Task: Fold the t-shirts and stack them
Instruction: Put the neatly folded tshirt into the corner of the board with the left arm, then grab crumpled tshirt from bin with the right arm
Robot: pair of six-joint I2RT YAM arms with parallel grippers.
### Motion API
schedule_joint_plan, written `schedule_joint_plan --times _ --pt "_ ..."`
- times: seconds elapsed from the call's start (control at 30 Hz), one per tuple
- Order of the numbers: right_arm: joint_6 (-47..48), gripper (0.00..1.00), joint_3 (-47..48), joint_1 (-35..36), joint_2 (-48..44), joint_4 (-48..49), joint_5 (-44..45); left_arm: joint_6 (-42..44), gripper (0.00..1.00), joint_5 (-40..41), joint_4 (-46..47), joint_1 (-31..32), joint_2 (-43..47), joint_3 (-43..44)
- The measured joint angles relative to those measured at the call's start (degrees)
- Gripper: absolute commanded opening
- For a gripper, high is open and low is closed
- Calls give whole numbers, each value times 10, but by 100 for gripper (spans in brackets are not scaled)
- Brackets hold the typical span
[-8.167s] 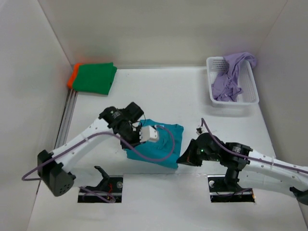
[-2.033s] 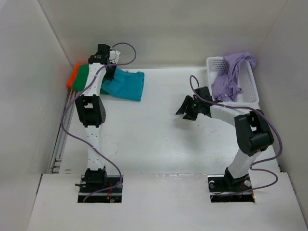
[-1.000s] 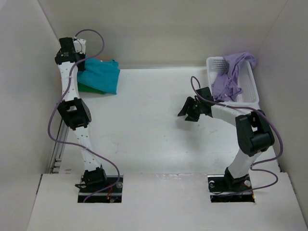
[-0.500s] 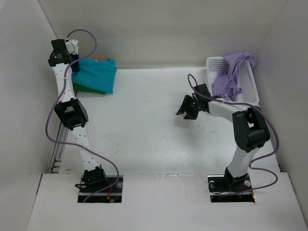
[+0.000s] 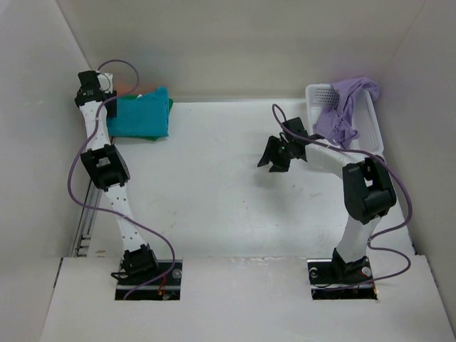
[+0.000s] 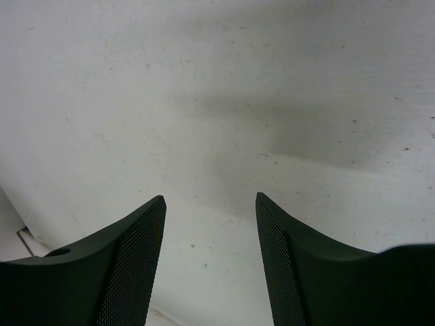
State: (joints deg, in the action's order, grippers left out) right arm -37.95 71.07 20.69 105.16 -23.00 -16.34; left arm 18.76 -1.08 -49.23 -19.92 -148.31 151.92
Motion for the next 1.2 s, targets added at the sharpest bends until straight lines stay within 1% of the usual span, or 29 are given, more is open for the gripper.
schedule_joint_plan --times 0.1,0.23,0.33,0.43,0.5,0.6,0.7,0.8,0.9,0.97,1.03,1.07,1.1,1.2 --pt "12 61 35 2 0 -25 7 10 54 28 21 0 0 1" --pt "43 64 131 -3 0 -83 36 25 60 57 38 2 10 -9" --pt "77 68 232 -30 1 -135 81 29 63 64 40 8 52 -54" --pt "107 70 330 -87 11 -171 138 26 67 55 42 22 125 -124" --pt "119 70 382 -136 25 -183 175 20 68 35 41 37 179 -171" --pt "129 73 443 -209 69 -192 217 10 69 -17 33 69 256 -231" --pt "129 76 490 -260 138 -203 225 -1 69 -86 16 105 304 -268" --pt "122 81 503 -277 203 -212 204 -12 68 -152 -4 139 314 -296" --pt "110 81 498 -274 253 -228 176 -17 68 -195 -35 164 303 -322" --pt "100 80 492 -269 274 -236 163 -19 68 -207 -50 172 288 -332" --pt "94 75 485 -264 283 -242 154 -21 68 -213 -59 175 275 -342" --pt "92 68 483 -263 284 -242 152 -21 68 -214 -63 175 270 -345" --pt "90 59 482 -262 284 -242 149 -21 68 -215 -66 175 267 -348" --pt "79 26 481 -265 284 -239 143 -21 68 -216 -71 174 262 -349"
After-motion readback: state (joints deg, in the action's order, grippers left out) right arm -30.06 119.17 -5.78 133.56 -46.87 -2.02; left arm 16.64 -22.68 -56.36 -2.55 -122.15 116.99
